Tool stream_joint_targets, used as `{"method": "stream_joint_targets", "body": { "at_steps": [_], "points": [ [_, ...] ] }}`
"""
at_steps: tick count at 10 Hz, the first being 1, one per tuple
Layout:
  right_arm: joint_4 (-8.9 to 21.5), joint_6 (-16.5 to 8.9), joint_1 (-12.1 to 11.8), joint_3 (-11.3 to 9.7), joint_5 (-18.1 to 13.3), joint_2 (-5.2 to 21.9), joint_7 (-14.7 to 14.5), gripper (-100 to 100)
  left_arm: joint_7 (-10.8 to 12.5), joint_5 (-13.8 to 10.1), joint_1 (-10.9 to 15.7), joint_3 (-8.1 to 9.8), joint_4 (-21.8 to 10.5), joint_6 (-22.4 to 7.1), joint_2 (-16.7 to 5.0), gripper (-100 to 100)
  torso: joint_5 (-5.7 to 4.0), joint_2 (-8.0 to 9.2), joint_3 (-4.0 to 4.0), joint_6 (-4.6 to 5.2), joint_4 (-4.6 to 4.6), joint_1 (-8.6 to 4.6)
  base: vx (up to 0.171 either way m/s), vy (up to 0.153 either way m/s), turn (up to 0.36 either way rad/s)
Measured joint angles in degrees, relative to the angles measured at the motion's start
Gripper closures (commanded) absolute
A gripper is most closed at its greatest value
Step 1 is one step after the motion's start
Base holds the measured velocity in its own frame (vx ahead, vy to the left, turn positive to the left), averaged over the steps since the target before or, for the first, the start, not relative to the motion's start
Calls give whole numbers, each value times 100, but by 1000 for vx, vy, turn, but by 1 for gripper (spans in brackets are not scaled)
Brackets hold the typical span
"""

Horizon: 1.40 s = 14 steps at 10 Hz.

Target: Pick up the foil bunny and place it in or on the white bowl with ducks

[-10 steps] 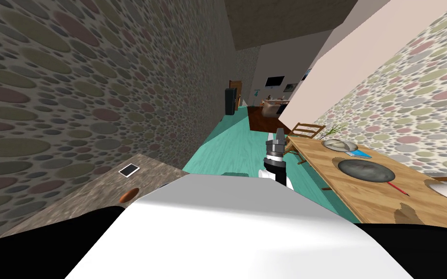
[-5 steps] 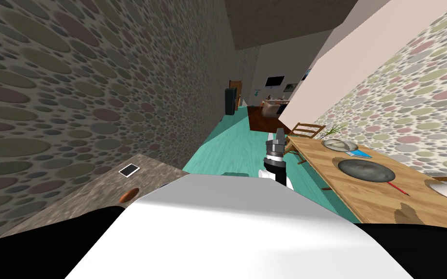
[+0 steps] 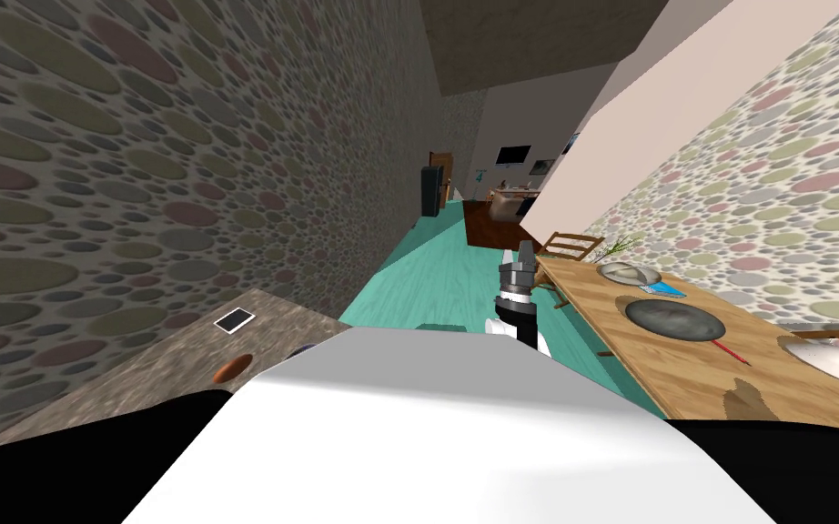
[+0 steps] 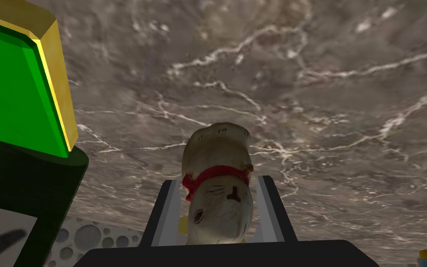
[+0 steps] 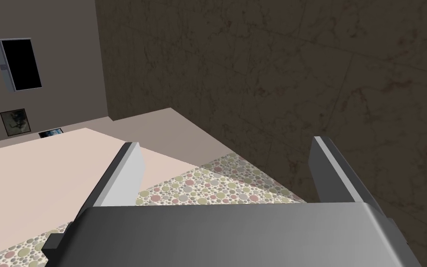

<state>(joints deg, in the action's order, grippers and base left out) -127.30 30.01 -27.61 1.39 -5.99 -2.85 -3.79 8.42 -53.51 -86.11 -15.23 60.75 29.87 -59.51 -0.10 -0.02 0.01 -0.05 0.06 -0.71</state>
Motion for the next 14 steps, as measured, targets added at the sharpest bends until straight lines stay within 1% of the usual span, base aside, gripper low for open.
{"method": "stream_joint_targets", "body": {
  "at_steps": [2, 5, 6, 7, 9, 13, 14],
  "points": [
    [0, 0, 0, -1, 0, -1, 0, 0, -77, -170, -26, -41, -48, 22, -14, 100, -18, 0, -3, -6, -5, -56, 40, -218, -48],
    [-1, 0, 0, 0, 0, 0, 0, 0, -169, -463, -118, -76, -112, 45, -100, 100, -18, -20, -15, 4, -9, -32, 59, -171, -85],
    [-1, 0, 0, 0, 0, 0, 0, 0, -230, -583, -185, -59, -95, 61, -118, 100, -19, -19, -15, 4, -10, -34, 60, -160, -98],
    [-1, 0, 0, 0, 0, 0, 0, 0, -265, -681, -196, -86, -140, 85, -144, 100, -18, -21, -16, 6, -10, -28, 76, -159, -87],
    [-1, 0, 0, 0, 0, 0, 0, 0, -376, -927, -325, -61, -98, 103, -226, 100, -19, -25, -19, 7, -13, -21, 65, -131, -80],
    [-1, 0, 0, 0, 0, 0, 0, 0, -518, -1310, -455, -105, -136, 173, -364, 100, -17, -26, -19, 9, -12, -17, 77, -135, -91],
    [-1, 0, 0, 0, 0, 0, 0, 0, -584, -1447, -548, -99, -93, 189, -423, 100, -20, -31, -23, 13, -15, -22, 97, -170, -123]
  ]
}}
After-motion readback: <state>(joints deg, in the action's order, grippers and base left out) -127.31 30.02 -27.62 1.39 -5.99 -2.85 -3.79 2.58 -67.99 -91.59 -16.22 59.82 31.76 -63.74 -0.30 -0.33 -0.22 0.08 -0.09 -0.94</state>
